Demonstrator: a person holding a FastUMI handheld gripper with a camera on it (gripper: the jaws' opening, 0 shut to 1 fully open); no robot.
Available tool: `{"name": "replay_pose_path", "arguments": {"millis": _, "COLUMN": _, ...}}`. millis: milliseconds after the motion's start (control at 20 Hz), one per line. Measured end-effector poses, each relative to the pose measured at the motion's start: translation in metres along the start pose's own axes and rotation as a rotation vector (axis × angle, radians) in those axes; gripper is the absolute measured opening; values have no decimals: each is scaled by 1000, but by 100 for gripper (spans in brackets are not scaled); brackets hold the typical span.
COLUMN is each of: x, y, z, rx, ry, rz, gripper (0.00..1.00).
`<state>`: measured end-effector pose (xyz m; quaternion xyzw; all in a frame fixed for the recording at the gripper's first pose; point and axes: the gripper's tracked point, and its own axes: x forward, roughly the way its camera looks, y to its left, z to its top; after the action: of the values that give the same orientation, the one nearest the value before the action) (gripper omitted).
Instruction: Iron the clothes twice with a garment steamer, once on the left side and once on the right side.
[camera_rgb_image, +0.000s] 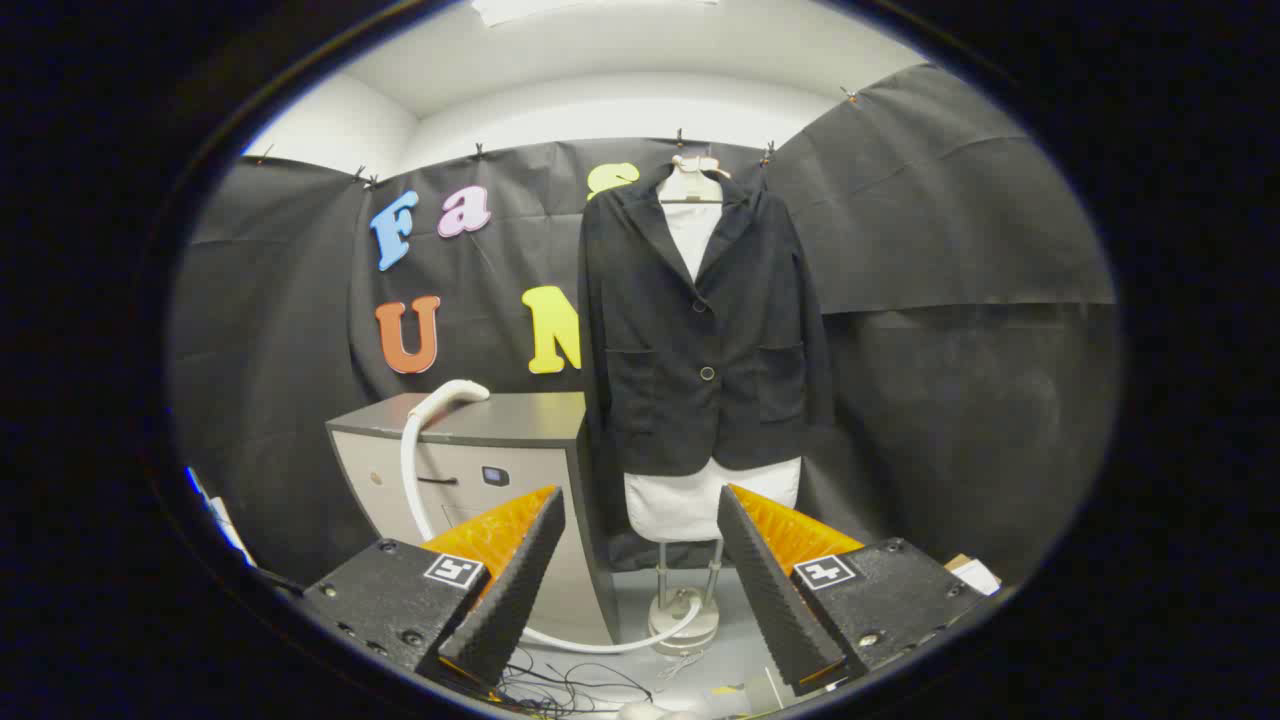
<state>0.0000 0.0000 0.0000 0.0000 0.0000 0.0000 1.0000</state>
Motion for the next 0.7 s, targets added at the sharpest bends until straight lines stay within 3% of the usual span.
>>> {"name": "replay_pose_path", "arguments": {"millis": 500, "x": 11, "y": 29, "z": 9, "rx": -1, "ry": 9, "rz": -24, "gripper": 98}}
{"name": "replay_pose_path", "arguments": {"millis": 700, "x": 27, "y": 49, "z": 25, "rx": 5, "ry": 19, "rz": 4, "gripper": 98}}
